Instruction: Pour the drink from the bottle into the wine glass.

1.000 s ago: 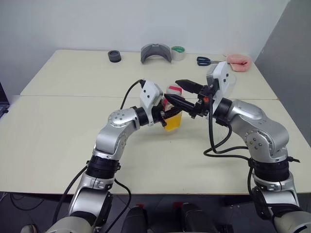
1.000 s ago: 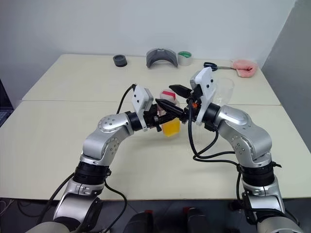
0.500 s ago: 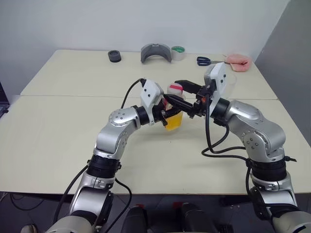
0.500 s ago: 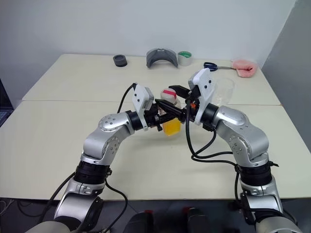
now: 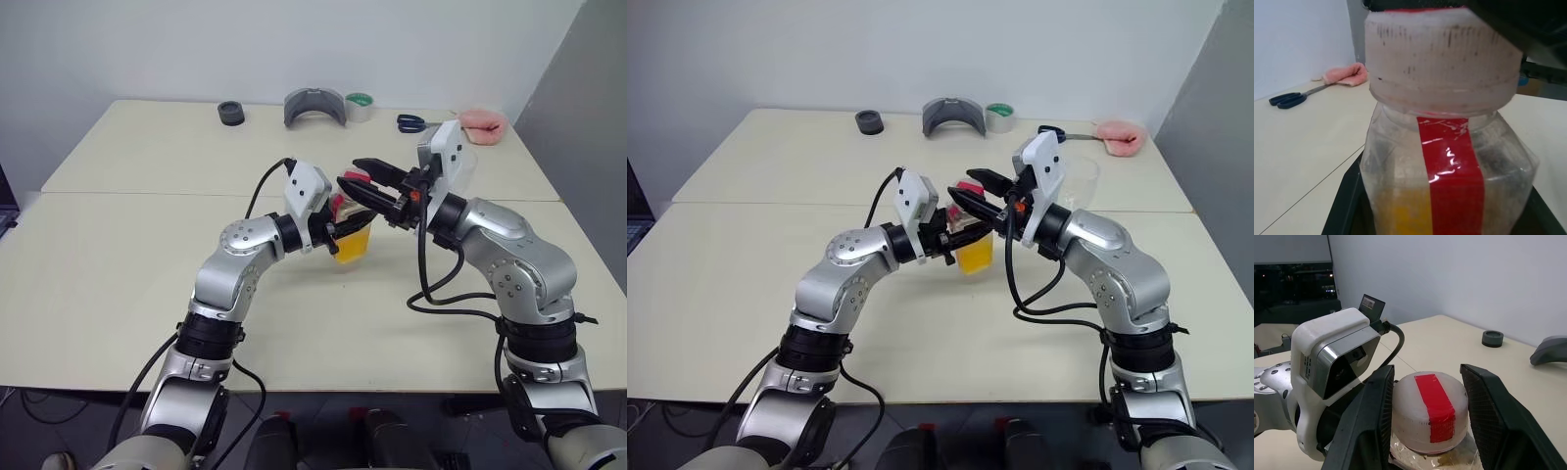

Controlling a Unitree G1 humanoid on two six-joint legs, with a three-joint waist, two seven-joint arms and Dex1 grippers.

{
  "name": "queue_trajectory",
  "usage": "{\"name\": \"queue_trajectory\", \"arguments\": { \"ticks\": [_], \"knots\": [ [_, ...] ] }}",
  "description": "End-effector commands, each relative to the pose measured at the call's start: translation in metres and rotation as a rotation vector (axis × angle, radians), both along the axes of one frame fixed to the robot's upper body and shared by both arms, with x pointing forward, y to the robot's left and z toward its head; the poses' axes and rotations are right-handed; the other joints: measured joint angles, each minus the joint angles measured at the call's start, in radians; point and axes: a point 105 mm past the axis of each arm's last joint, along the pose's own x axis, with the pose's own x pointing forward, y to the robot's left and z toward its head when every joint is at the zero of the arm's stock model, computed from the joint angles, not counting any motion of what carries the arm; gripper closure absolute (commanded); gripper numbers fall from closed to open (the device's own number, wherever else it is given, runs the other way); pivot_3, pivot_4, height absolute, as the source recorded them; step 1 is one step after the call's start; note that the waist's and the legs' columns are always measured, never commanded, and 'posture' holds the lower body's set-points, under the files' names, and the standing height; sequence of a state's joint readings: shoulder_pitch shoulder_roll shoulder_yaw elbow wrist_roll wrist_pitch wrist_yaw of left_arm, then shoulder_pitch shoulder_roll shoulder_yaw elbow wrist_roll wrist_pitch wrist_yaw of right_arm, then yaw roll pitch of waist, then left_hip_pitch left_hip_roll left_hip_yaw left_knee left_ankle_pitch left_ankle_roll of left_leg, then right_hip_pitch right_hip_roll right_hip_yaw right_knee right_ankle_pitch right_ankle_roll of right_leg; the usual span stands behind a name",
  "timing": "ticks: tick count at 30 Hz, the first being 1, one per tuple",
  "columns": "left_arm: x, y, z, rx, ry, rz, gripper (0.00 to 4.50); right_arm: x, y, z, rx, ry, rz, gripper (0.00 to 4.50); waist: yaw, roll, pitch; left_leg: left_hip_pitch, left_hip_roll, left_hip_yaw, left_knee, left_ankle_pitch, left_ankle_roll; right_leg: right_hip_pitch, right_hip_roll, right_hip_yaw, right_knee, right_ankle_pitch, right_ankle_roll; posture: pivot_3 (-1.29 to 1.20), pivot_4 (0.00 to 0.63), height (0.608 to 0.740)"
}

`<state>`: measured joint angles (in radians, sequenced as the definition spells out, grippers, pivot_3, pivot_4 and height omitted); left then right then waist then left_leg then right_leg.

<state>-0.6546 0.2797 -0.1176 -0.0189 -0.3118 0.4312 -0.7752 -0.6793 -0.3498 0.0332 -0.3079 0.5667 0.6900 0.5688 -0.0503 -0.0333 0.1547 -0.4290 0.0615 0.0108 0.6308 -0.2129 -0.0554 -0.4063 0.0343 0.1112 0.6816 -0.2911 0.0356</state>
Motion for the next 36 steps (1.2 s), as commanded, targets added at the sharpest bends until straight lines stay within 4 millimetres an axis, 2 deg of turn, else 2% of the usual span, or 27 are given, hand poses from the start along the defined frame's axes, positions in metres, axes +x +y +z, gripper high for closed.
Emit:
{"name": "queue_trajectory", "arguments": {
  "ticks": [1,5,8,12,15,16,20,24,29,33,36],
  "knots": [
    [-0.008,-0.007,0.022,-0.024,-0.079,-0.038,2.76,-0.008,0.004,0.010,-0.009,-0.062,0.036,2.71,0.000,0.000,0.000,0.000,0.000,0.000,0.000,0.000,0.000,0.000,0.000,0.000,0.000,0.000,0.000,0.00,0.150,0.740],
    [-0.021,-0.009,0.024,-0.013,-0.082,-0.105,2.76,-0.015,0.004,0.013,-0.023,-0.075,0.134,2.71,0.000,0.000,0.000,0.000,0.000,0.000,0.000,0.000,0.000,0.000,0.000,0.000,0.000,0.000,0.000,0.00,0.150,0.740],
    [-0.043,-0.006,0.023,0.028,-0.092,-0.222,2.76,-0.028,0.004,0.017,-0.055,-0.076,0.289,2.71,-0.003,0.002,0.001,0.000,0.000,0.000,0.000,0.000,0.000,0.000,0.000,-0.001,0.000,0.000,0.000,0.00,0.150,0.740],
    [-0.087,-0.001,0.031,0.086,-0.094,-0.444,2.76,-0.046,0.005,0.021,-0.107,-0.022,0.525,2.71,-0.006,0.007,0.005,0.000,0.000,-0.002,0.000,0.000,0.000,0.000,0.000,-0.002,0.000,0.000,-0.001,0.00,0.150,0.740],
    [-0.102,0.004,0.042,0.077,-0.086,-0.522,2.76,-0.049,0.006,0.027,-0.121,0.017,0.614,2.71,-0.006,0.009,0.007,0.000,0.000,-0.004,0.001,0.000,0.000,0.001,0.000,-0.005,0.001,-0.001,-0.001,0.00,0.150,0.740],
    [-0.102,0.005,0.045,0.073,-0.087,-0.527,2.76,-0.050,0.005,0.028,-0.126,0.022,0.628,2.71,-0.005,0.010,0.007,-0.001,0.000,-0.005,0.001,0.000,0.000,0.001,0.000,-0.006,0.001,-0.001,-0.001,0.00,0.150,0.740],
    [-0.089,0.013,0.046,0.085,-0.091,-0.456,2.76,-0.047,-0.006,0.031,-0.135,0.042,0.608,1.31,-0.001,0.010,0.007,-0.002,0.000,-0.009,0.004,0.000,0.000,0.002,0.000,-0.010,0.001,-0.001,-0.002,0.00,0.150,0.740],
    [-0.079,0.019,0.038,0.089,-0.063,-0.380,2.76,-0.048,-0.024,0.035,-0.102,0.073,0.495,0.02,0.004,0.010,0.007,-0.004,0.000,-0.009,0.005,0.000,0.000,0.002,0.000,-0.011,0.001,-0.001,-0.002,0.00,0.150,0.740],
    [-0.062,0.023,0.023,0.093,-0.046,-0.258,2.76,-0.057,-0.035,0.035,-0.081,0.037,0.301,0.02,0.010,0.010,0.008,-0.004,0.000,-0.010,0.005,0.000,0.000,0.001,0.000,-0.011,0.001,-0.001,-0.002,0.00,0.150,0.740],
    [-0.042,0.017,0.018,0.027,-0.075,-0.124,2.76,-0.057,-0.025,0.029,-0.013,0.002,0.129,0.02,0.010,0.010,0.008,-0.004,0.001,-0.011,0.005,0.000,0.000,0.001,0.000,-0.011,0.002,-0.002,-0.002,0.00,0.150,0.740],
    [-0.037,0.006,0.017,-0.018,-0.084,-0.075,2.76,-0.054,-0.015,0.023,0.024,-0.010,0.004,0.02,0.012,0.010,0.008,-0.005,0.000,-0.010,0.007,0.000,0.000,0.001,0.000,-0.011,0.003,-0.002,-0.002,0.00,0.150,0.740]
  ]
}}
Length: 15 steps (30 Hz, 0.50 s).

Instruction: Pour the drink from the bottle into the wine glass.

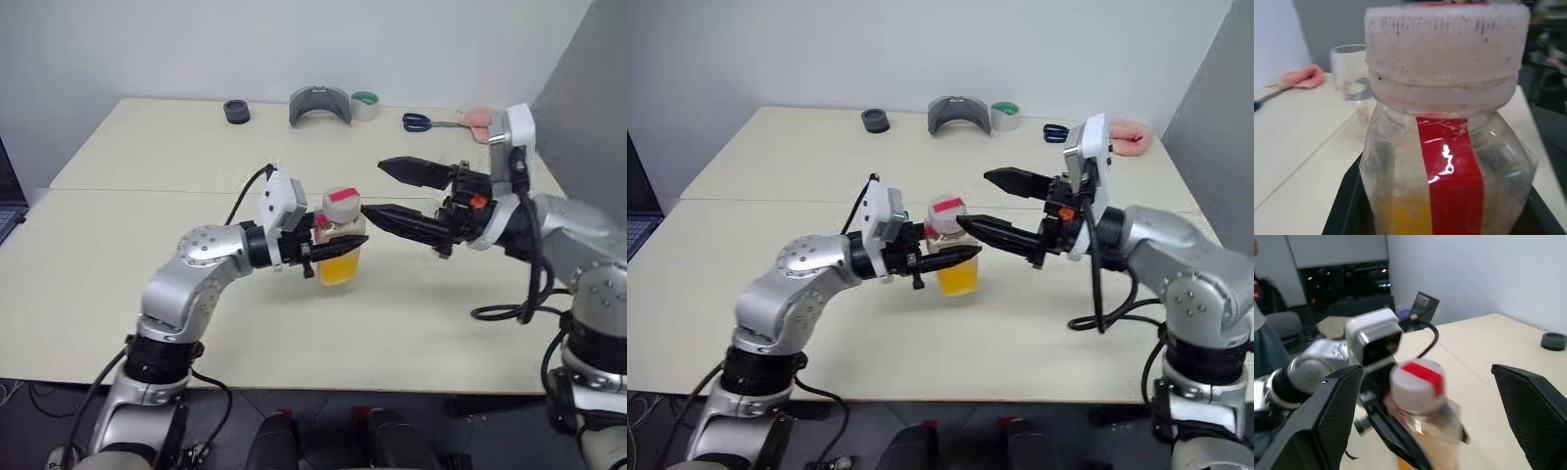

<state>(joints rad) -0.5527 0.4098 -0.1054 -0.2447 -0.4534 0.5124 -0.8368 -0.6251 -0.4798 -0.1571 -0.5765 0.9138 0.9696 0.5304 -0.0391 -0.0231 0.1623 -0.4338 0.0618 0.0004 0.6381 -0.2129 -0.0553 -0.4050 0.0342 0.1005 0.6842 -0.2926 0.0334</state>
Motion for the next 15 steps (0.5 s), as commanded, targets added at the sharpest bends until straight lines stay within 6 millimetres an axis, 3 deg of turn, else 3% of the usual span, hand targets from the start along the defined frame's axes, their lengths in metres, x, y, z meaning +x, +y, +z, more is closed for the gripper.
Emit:
{"name": "queue_trajectory", "arguments": {
  "ticks": [1,7,14,15],
  "knots": [
    [0.002,-0.011,0.011,-0.049,-0.073,0.045,2.76,0.000,0.008,0.003,0.038,-0.058,-0.141,0.02,0.001,0.000,0.000,0.000,0.000,0.000,0.000,0.000,0.000,0.000,0.000,0.000,0.000,0.000,0.000,0.00,0.150,0.740],
    [0.002,-0.017,0.012,-0.056,-0.078,0.043,2.76,0.009,0.021,0.003,0.085,-0.078,-0.253,0.02,0.000,0.000,0.000,0.000,0.000,0.000,0.001,0.000,0.000,0.000,0.000,0.000,0.002,0.000,0.000,0.00,0.150,0.740],
    [0.002,-0.016,0.014,-0.066,-0.067,0.046,2.76,0.008,0.024,0.004,0.111,-0.082,-0.242,0.02,0.000,0.000,0.000,0.000,0.000,0.000,0.001,0.000,0.000,0.000,0.000,0.000,0.002,0.000,0.000,0.00,0.150,0.740],
    [0.003,-0.016,0.014,-0.067,-0.066,0.048,2.76,0.008,0.025,0.004,0.112,-0.083,-0.239,0.18,0.000,0.000,0.000,0.000,0.000,0.000,0.001,0.000,0.000,0.000,0.000,0.000,0.002,0.000,0.000,0.00,0.150,0.740]
  ]
}}
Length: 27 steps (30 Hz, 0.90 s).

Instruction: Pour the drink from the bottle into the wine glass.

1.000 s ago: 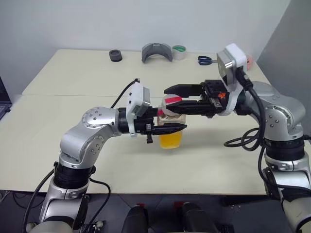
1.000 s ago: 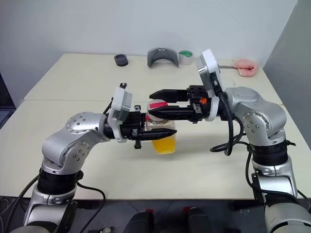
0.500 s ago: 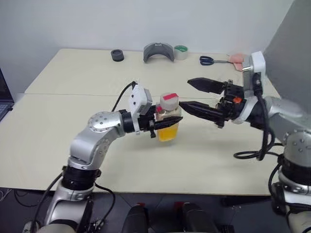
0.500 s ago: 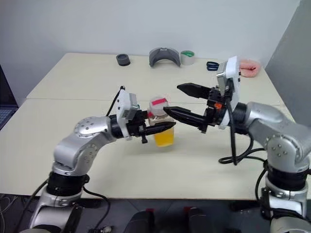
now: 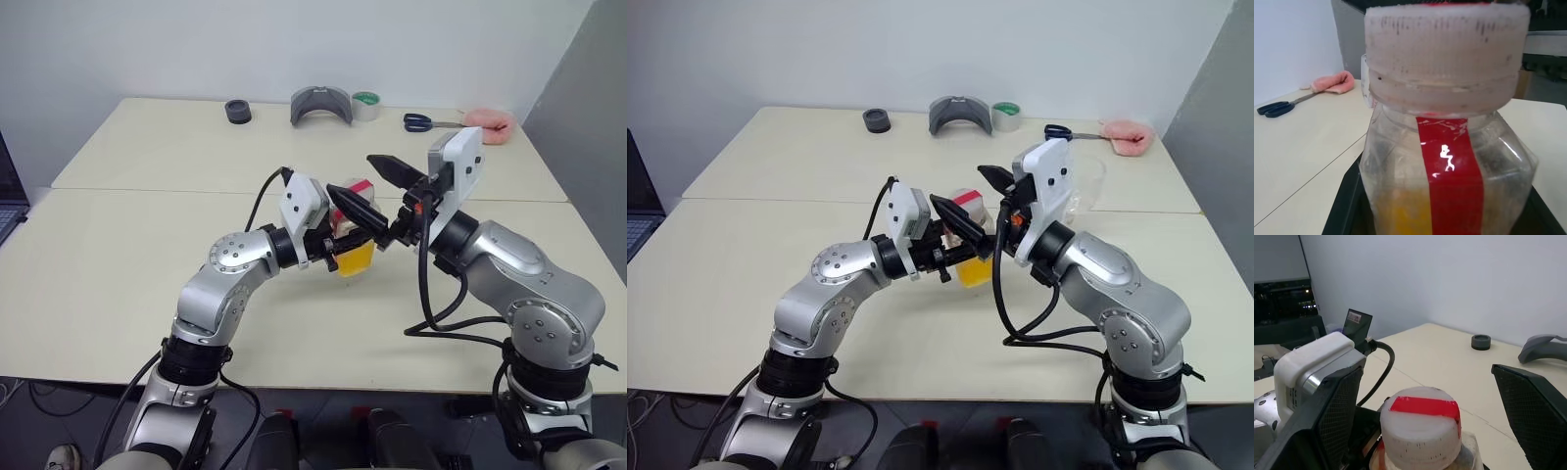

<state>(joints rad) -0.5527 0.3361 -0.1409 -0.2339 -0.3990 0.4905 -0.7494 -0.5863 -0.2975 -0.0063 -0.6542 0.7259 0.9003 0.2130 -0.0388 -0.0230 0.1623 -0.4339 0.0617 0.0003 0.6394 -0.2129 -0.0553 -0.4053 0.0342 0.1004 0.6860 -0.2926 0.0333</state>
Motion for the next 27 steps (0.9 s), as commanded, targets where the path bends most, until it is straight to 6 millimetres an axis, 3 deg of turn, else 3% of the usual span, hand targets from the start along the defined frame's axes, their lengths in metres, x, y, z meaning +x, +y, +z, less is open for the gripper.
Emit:
{"name": "queue_trajectory", "arguments": {
  "ticks": [1,2,8,10,12,15,23,27],
  "knots": [
    [-0.003,-0.001,0.018,-0.034,-0.058,-0.008,2.76,-0.007,0.001,0.012,0.020,-0.062,0.017,0.37,0.000,0.000,0.000,0.000,0.000,0.000,0.000,0.000,0.000,0.000,0.000,0.000,0.000,0.000,0.000,0.00,0.150,0.740],
    [-0.003,-0.001,0.018,-0.033,-0.058,-0.009,2.76,-0.008,0.001,0.011,0.020,-0.061,0.022,0.54,0.000,0.000,0.000,0.000,0.000,0.000,0.000,0.000,0.000,0.000,0.000,0.000,0.000,0.000,0.000,0.00,0.150,0.740],
    [-0.002,-0.002,0.021,-0.033,-0.062,-0.013,2.76,-0.010,0.003,0.004,-0.014,-0.054,0.045,2.63,0.000,0.000,0.000,0.000,0.000,0.000,0.000,0.000,0.000,0.000,0.000,0.000,0.000,0.000,0.000,0.00,0.150,0.740],
    [-0.002,-0.002,0.022,-0.035,-0.062,-0.013,2.76,-0.010,0.004,0.003,-0.021,-0.050,0.050,2.94,0.000,0.000,0.000,0.000,0.000,0.000,0.000,0.000,0.000,0.000,0.000,0.000,0.000,0.000,0.000,0.00,0.150,0.740],
    [-0.002,-0.002,0.022,-0.035,-0.062,-0.015,2.76,-0.010,0.003,0.001,-0.032,-0.047,0.049,3.52,0.000,0.000,0.000,0.000,0.000,0.000,0.000,0.000,0.000,0.000,0.000,0.000,0.000,0.000,0.000,0.00,0.150,0.740],
    [-0.002,-0.003,0.022,-0.035,-0.062,-0.017,2.76,-0.009,0.001,0.002,-0.034,-0.046,0.051,3.41,0.000,0.000,0.000,0.000,0.000,0.000,0.000,0.000,0.000,0.000,0.000,0.000,0.000,0.000,0.000,0.00,0.150,0.740],
    [-0.002,-0.003,0.024,-0.036,-0.066,-0.018,2.76,-0.005,0.001,0.002,-0.045,-0.046,0.060,0.88,-0.001,0.000,0.000,0.000,0.000,0.000,0.000,0.000,0.000,0.000,0.000,0.000,0.000,0.000,0.000,0.00,0.150,0.740],
    [-0.003,-0.004,0.024,-0.037,-0.066,-0.019,2.76,-0.004,0.004,-0.001,-0.054,-0.042,0.067,0.88,-0.001,0.000,0.000,0.000,0.000,0.000,0.000,0.000,0.000,0.000,0.000,0.000,0.000,0.000,0.000,0.00,0.150,0.740]
  ]
}}
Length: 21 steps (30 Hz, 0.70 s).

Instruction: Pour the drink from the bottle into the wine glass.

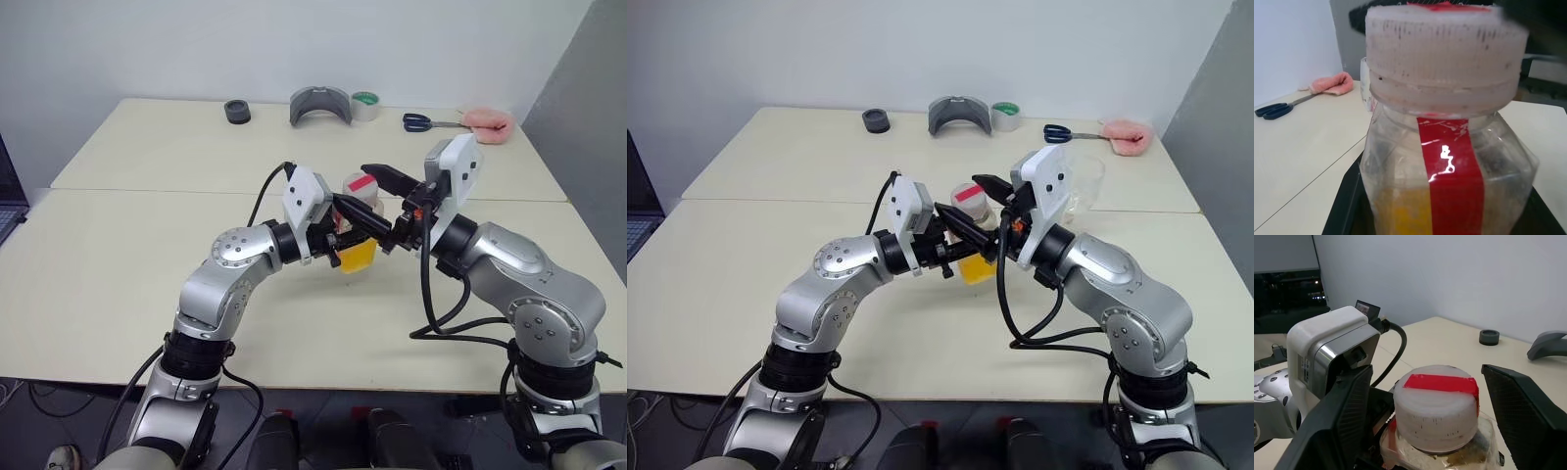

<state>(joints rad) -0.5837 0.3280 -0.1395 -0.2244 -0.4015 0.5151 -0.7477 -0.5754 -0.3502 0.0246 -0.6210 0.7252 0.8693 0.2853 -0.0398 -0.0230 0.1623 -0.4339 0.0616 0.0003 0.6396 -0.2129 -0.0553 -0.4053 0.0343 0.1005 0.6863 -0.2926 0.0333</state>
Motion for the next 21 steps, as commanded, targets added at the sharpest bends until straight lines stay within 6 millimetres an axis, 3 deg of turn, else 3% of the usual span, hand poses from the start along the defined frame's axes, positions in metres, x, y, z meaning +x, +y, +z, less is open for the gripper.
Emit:
{"name": "queue_trajectory", "arguments": {
  "ticks": [1,11,21],
  "knots": [
    [-0.005,-0.001,0.019,-0.038,-0.069,-0.013,2.76,-0.004,0.002,0.009,0.003,-0.051,0.015,0.88,0.000,0.000,0.000,0.000,0.000,0.000,0.000,0.000,0.000,0.000,0.000,0.000,0.000,0.000,0.000,0.00,0.150,0.740],
    [-0.005,0.000,0.017,-0.033,-0.063,-0.011,2.76,-0.003,-0.003,0.025,0.079,-0.090,-0.004,0.88,0.000,0.000,0.000,0.000,0.000,0.000,0.000,0.000,0.000,0.000,0.000,0.000,0.000,0.000,0.000,0.00,0.150,0.740],
    [-0.003,0.000,0.019,-0.030,-0.067,-0.013,2.76,-0.005,0.001,0.016,0.047,-0.076,0.002,0.88,0.000,0.000,0.000,0.000,0.000,0.000,0.000,0.000,0.000,0.000,0.000,0.000,0.000,0.000,0.000,0.00,0.150,0.740]
  ]
}}
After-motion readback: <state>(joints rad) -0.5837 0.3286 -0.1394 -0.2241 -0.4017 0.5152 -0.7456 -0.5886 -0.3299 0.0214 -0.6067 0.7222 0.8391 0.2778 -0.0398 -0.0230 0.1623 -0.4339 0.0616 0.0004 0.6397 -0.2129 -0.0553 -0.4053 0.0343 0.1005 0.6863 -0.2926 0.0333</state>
